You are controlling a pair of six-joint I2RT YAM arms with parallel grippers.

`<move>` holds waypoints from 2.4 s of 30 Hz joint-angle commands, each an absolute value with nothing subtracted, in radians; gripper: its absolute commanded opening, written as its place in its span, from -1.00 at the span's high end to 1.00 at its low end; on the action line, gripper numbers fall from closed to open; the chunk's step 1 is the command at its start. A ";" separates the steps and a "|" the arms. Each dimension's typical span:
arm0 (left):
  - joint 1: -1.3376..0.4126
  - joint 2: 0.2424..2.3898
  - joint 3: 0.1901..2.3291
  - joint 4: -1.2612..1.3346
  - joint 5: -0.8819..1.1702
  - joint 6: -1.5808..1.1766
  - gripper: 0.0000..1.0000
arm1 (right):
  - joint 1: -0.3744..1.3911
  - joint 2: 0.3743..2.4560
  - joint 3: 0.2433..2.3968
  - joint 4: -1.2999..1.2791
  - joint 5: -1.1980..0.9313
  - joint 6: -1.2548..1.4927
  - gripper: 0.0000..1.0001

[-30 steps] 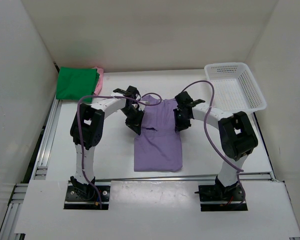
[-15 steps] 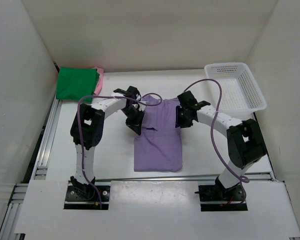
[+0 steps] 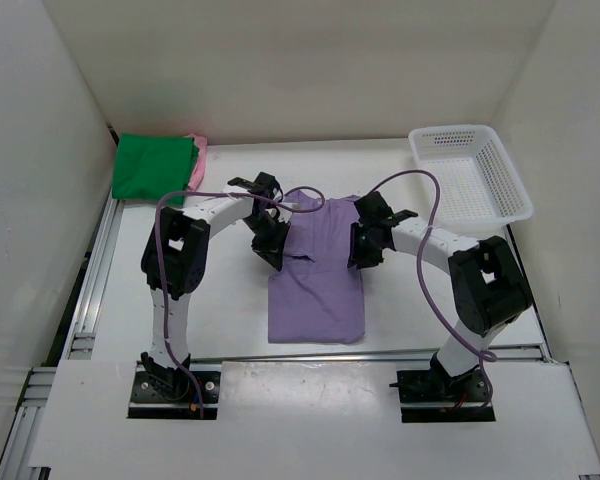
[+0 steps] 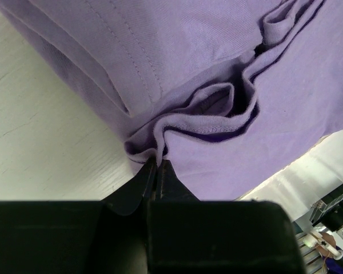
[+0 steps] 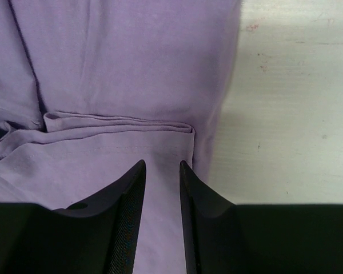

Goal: Fold and stack the t-shirts
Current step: Fold the folded rectangular tshirt in 1/3 of the way, then grab one side of the 2/3 rectangular tshirt with both arms

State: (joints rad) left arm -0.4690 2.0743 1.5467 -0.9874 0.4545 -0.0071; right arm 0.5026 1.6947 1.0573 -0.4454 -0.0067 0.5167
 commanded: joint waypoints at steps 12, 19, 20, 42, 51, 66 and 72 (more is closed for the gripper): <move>-0.474 2.031 1.548 -0.983 0.457 0.000 0.80 | 0.506 1.703 1.029 -0.468 0.043 0.523 0.29; -0.474 2.031 1.548 -0.983 0.457 0.000 0.80 | 0.506 1.703 1.029 -0.468 0.044 0.523 0.29; -0.474 2.031 1.548 -0.983 0.457 0.000 0.80 | 0.506 1.703 1.029 -0.468 0.044 0.523 0.33; -0.503 1.933 1.566 -0.974 0.411 0.000 0.80 | 0.506 1.503 0.893 -0.413 0.216 0.644 1.00; -0.503 1.994 1.585 -0.965 0.322 0.000 0.80 | 0.506 1.629 0.972 -0.422 0.193 0.603 1.00; -0.477 1.858 1.620 -0.954 0.068 0.000 -0.91 | 0.477 1.540 1.025 -0.552 0.123 0.550 -0.24; -0.570 1.537 1.302 -1.025 0.142 0.000 -0.97 | 0.486 1.221 0.763 -0.623 -0.012 0.623 -0.36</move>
State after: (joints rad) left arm -0.4995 1.7000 1.4284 -0.9554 0.0875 -0.0040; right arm 0.4789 1.3281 0.8818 -0.5446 0.0868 0.5812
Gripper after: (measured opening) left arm 0.990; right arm 0.679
